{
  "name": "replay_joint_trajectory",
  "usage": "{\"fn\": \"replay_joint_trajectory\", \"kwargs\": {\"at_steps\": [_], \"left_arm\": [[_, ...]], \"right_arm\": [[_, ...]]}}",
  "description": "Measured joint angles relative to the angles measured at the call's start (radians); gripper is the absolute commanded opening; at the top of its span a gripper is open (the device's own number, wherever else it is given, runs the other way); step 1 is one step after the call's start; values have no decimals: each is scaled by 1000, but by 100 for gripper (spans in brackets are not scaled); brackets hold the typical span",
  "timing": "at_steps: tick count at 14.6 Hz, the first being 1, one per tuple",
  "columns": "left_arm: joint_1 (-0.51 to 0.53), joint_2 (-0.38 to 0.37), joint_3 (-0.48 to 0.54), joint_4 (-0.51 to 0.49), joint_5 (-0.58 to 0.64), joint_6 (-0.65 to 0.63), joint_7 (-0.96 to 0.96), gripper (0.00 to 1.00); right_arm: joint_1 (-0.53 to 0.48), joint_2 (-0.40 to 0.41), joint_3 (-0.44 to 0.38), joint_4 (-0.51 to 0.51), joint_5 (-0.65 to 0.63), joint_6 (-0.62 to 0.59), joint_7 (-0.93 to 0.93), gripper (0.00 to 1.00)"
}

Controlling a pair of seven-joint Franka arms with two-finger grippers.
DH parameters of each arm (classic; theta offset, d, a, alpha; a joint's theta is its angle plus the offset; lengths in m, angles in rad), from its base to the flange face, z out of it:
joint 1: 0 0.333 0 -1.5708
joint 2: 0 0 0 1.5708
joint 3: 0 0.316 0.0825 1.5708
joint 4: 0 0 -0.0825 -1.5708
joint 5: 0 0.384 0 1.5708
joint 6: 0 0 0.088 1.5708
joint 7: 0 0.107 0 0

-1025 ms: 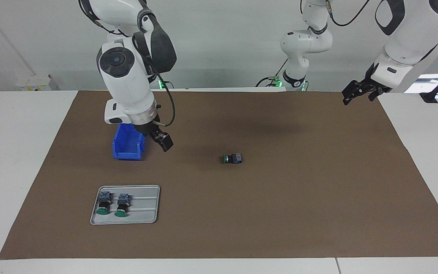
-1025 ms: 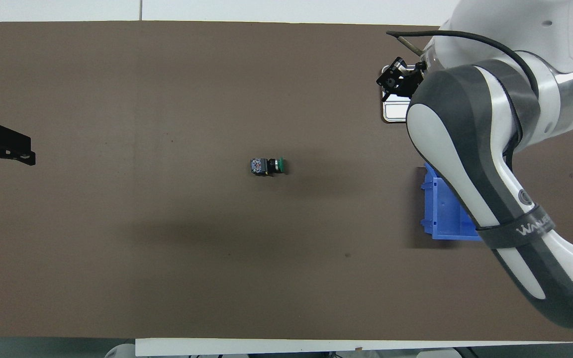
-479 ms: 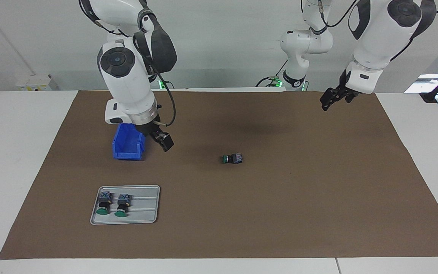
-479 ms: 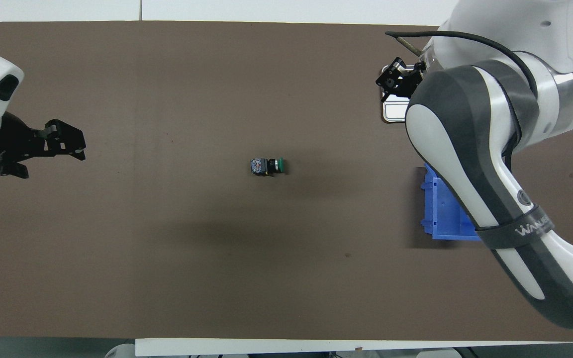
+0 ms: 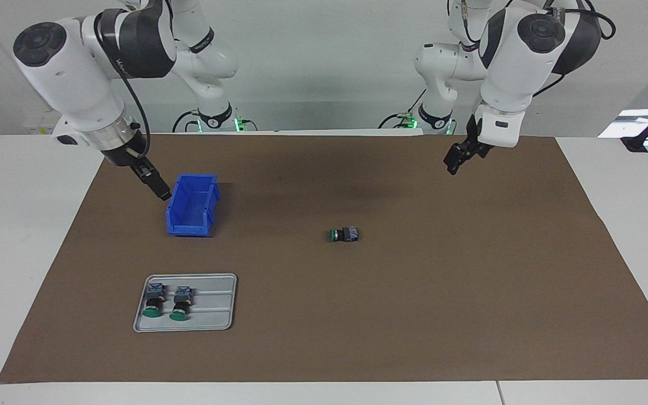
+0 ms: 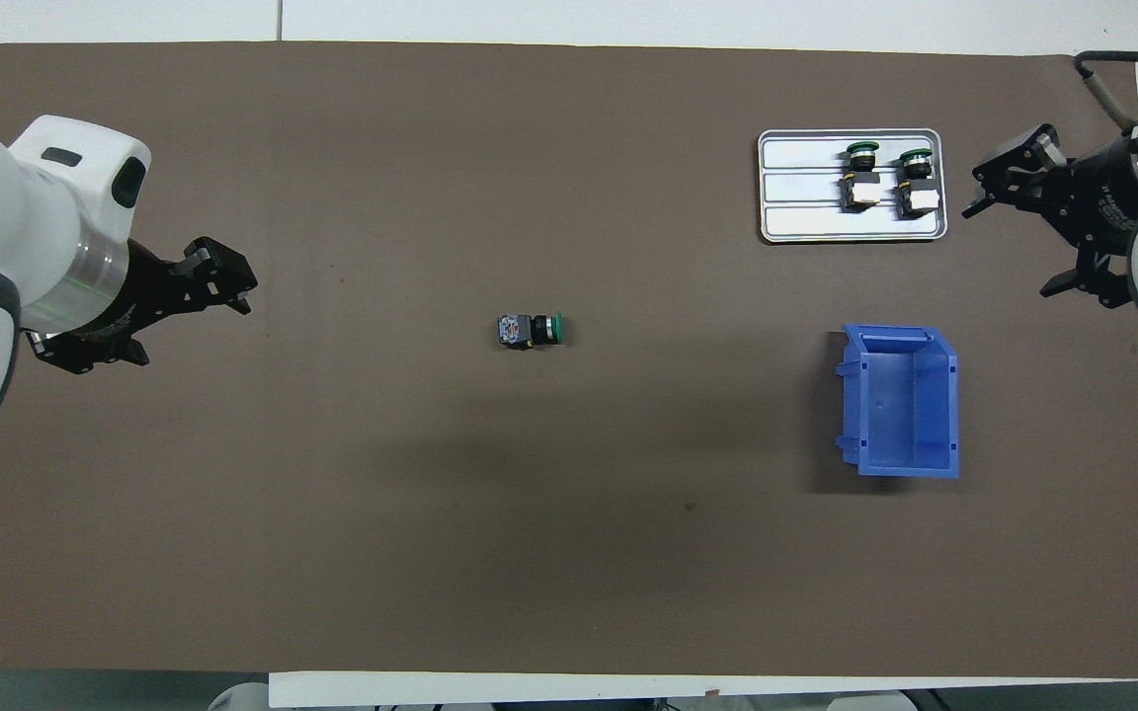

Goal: Place and press button with both arms
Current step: 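Move the left gripper toward the button at mid-table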

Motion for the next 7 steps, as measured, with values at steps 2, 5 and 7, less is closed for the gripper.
{"fn": "replay_joint_trajectory", "kwargs": {"at_steps": [2,5,7], "left_arm": [[-37,34,-1,-2,-7,41,-124,100],[-95,113,-1,-2,-14,130,-322,100],[-142,167,-2,-2,-17,180,-471,100]], "right_arm": [[3,0,3,-10,-4,7,-171,99],[-25,0,-1,-27,-6,34,-487,99],[-55,1,-5,-26,-12,37,-670,99]]}}
